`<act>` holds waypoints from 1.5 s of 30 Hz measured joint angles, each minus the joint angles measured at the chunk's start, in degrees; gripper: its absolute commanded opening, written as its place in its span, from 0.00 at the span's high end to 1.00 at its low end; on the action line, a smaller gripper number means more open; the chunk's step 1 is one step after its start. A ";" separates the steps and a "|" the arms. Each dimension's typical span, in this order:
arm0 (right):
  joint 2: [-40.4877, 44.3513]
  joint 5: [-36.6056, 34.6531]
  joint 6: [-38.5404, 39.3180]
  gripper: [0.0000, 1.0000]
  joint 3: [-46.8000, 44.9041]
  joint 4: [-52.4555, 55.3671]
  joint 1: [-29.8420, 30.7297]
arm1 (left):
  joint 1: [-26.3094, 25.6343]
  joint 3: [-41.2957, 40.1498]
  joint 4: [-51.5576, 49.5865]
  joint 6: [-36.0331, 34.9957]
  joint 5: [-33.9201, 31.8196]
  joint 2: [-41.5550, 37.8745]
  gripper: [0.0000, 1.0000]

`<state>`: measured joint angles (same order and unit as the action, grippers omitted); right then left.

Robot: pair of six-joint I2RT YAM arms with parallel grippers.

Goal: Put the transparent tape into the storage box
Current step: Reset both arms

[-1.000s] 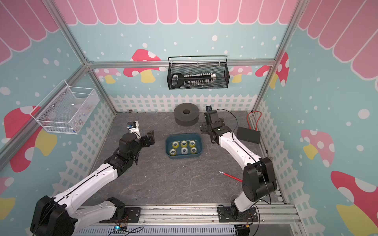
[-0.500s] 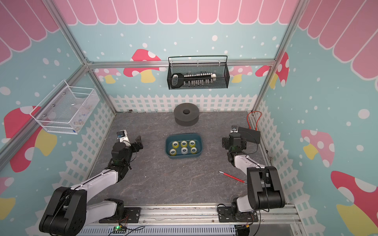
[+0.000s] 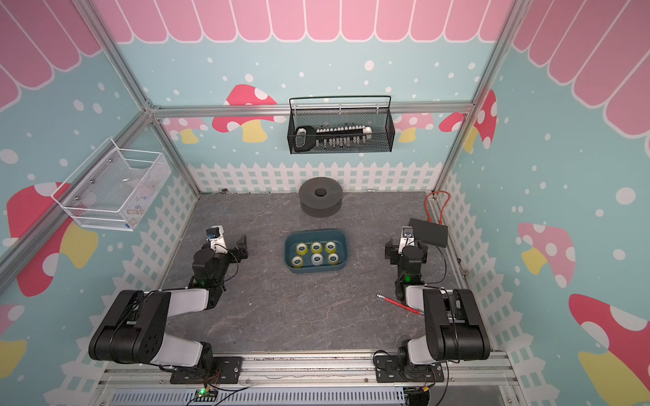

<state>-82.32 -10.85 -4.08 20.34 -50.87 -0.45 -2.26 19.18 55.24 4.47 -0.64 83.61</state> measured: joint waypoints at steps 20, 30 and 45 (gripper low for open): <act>-4.33 8.20 2.64 0.01 -7.89 -20.65 0.00 | 0.66 -5.44 15.04 0.00 3.93 3.28 0.01; -4.33 8.85 2.86 0.01 -7.89 -21.59 0.00 | 0.66 -5.44 15.39 -0.02 3.91 3.28 0.01; -4.33 8.96 3.19 0.01 -7.89 -21.64 0.00 | -0.46 -5.44 15.82 -0.42 2.58 3.28 0.01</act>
<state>-86.65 -1.89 -0.89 12.45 -72.51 -0.45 -2.72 13.74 71.07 4.05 1.93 86.89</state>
